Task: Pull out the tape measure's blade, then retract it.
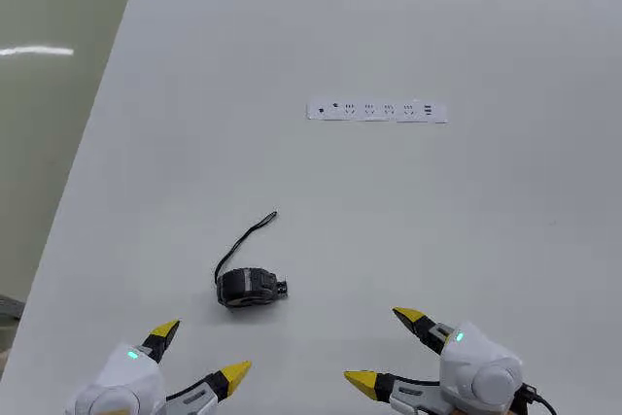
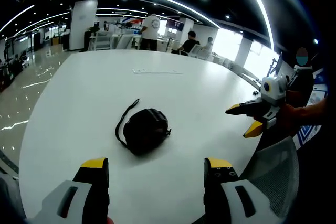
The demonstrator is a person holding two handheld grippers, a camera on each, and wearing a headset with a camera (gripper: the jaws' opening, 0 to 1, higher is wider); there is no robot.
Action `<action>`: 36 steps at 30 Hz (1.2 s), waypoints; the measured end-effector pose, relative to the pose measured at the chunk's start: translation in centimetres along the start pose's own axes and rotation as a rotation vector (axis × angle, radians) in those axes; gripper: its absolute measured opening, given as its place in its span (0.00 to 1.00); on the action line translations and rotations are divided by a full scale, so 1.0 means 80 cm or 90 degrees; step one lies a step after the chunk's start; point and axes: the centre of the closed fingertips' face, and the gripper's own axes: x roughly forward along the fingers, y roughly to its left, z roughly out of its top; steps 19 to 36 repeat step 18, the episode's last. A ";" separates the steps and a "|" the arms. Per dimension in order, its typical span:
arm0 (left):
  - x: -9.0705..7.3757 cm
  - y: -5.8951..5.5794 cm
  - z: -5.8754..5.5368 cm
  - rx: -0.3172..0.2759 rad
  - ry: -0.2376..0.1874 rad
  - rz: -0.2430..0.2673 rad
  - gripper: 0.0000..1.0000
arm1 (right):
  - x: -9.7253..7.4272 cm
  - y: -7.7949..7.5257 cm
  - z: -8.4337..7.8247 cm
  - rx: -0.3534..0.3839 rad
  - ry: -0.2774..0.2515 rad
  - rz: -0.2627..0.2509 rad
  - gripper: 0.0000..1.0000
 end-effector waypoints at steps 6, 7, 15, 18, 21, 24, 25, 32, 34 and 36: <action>-0.001 0.002 0.000 -0.005 -0.001 0.004 0.71 | 0.003 -0.001 -0.002 0.003 0.004 0.003 0.73; -0.001 0.003 0.000 -0.006 -0.001 0.004 0.71 | 0.003 0.000 -0.002 0.003 0.005 0.003 0.73; -0.001 0.005 -0.002 -0.009 0.001 0.007 0.71 | 0.005 0.001 -0.003 0.004 0.008 0.007 0.73; 0.000 0.005 -0.005 -0.004 0.009 0.008 0.71 | 0.006 0.001 -0.003 0.003 0.007 0.008 0.74; 0.000 0.005 -0.005 -0.004 0.009 0.008 0.71 | 0.006 0.001 -0.003 0.003 0.007 0.008 0.74; 0.000 0.005 -0.005 -0.004 0.009 0.008 0.71 | 0.006 0.001 -0.003 0.003 0.007 0.008 0.74; 0.000 0.005 -0.005 -0.004 0.009 0.008 0.71 | 0.006 0.001 -0.003 0.003 0.007 0.008 0.74; 0.000 0.005 -0.005 -0.004 0.009 0.008 0.71 | 0.006 0.001 -0.003 0.003 0.007 0.008 0.74; 0.000 0.005 -0.005 -0.004 0.009 0.008 0.71 | 0.006 0.001 -0.003 0.003 0.007 0.008 0.74; 0.000 0.005 -0.005 -0.004 0.009 0.008 0.71 | 0.006 0.001 -0.003 0.003 0.007 0.008 0.74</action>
